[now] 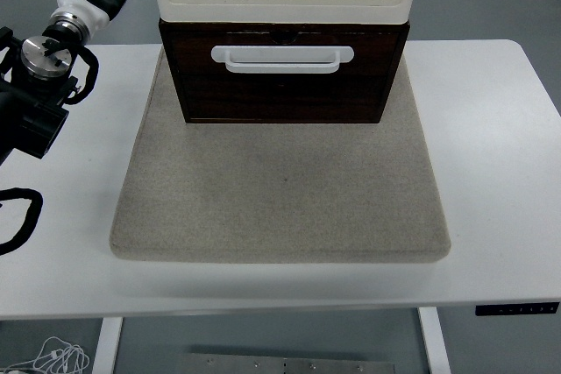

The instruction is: Open the drawer under the combination cabinet

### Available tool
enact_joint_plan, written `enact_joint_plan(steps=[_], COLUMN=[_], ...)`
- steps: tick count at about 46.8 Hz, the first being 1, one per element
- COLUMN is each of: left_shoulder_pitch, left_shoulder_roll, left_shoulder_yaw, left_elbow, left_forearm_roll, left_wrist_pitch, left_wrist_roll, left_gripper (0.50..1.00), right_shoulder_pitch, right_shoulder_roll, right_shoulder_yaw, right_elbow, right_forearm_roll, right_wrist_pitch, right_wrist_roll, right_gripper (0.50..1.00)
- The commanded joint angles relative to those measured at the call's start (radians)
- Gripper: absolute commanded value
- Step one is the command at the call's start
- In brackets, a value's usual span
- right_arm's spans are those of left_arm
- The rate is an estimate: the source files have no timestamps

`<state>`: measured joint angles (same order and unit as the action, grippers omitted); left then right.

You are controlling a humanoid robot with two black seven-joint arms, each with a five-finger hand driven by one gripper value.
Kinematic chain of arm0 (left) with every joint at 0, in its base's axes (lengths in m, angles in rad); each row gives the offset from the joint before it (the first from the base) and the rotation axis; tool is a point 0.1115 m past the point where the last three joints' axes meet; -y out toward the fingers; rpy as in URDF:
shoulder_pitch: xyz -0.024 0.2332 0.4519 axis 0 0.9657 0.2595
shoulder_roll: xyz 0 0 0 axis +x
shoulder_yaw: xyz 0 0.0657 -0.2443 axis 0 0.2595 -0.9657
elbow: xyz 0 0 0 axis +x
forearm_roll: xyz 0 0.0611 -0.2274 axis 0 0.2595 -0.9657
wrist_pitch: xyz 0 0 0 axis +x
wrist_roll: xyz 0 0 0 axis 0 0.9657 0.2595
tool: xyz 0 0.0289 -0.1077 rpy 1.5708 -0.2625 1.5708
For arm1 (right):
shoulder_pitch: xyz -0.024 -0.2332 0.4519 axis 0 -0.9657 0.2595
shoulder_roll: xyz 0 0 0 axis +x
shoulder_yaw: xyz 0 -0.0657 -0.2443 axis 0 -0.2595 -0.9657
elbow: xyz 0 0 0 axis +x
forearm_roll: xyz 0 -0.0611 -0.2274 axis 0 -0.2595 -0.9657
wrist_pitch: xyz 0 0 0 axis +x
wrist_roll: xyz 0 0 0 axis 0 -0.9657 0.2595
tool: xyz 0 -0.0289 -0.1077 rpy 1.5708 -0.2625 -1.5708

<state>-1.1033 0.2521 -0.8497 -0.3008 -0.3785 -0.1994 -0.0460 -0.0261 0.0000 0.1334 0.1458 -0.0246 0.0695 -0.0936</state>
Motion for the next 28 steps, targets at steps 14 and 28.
enact_joint_plan(steps=[14,28], left_shoulder_pitch=[-0.072,-0.249], left_shoulder_roll=[0.065,0.188], left_shoulder_yaw=[0.006,0.006], left_elbow=[0.006,0.002], left_forearm_roll=[0.016,0.024], left_wrist_pitch=[-0.006,-0.006], left_wrist_roll=[0.002,0.008], left_gripper=[1.000,1.000], right_shoulder_pitch=[0.000,0.000], right_shoulder_roll=[0.000,0.000], right_shoulder_yaw=[0.000,0.000], right_elbow=[0.000,0.000], right_forearm_roll=[0.000,0.000], right_wrist_pitch=[0.001,0.001], right_wrist_roll=[0.000,0.000], right_gripper=[0.928,0.928])
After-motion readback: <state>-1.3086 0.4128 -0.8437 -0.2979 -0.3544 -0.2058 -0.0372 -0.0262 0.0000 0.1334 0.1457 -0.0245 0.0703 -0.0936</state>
